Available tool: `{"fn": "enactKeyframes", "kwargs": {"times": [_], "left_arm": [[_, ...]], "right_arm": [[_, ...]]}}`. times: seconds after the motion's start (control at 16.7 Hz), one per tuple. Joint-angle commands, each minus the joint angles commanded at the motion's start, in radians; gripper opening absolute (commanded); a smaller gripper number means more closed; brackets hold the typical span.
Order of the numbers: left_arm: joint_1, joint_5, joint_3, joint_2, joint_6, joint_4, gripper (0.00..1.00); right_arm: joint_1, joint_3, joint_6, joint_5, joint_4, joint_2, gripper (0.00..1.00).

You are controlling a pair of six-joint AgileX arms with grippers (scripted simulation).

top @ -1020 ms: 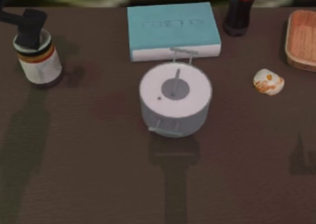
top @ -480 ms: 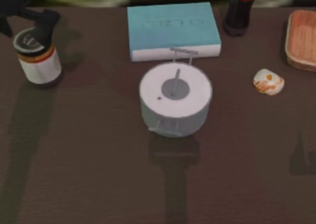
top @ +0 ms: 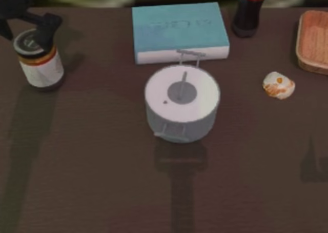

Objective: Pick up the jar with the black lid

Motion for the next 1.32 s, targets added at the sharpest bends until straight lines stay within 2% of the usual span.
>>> {"fn": "enactKeyframes", "kwargs": {"times": [0.24, 0.6, 0.9, 1.32], "left_arm": [[-0.004, 0.000, -0.020, -0.004, -0.003, 0.019, 1.00], [-0.003, -0.001, -0.227, -0.023, -0.003, 0.204, 1.00], [-0.003, -0.001, -0.244, -0.024, -0.003, 0.220, 1.00], [-0.003, -0.001, -0.244, -0.024, -0.003, 0.220, 0.47]], "right_arm": [[0.000, 0.000, 0.000, 0.000, 0.000, 0.000, 1.00], [0.000, 0.000, 0.000, 0.000, 0.000, 0.000, 1.00], [0.000, 0.000, 0.000, 0.000, 0.000, 0.000, 1.00], [0.000, 0.000, 0.000, 0.000, 0.000, 0.000, 1.00]]}}
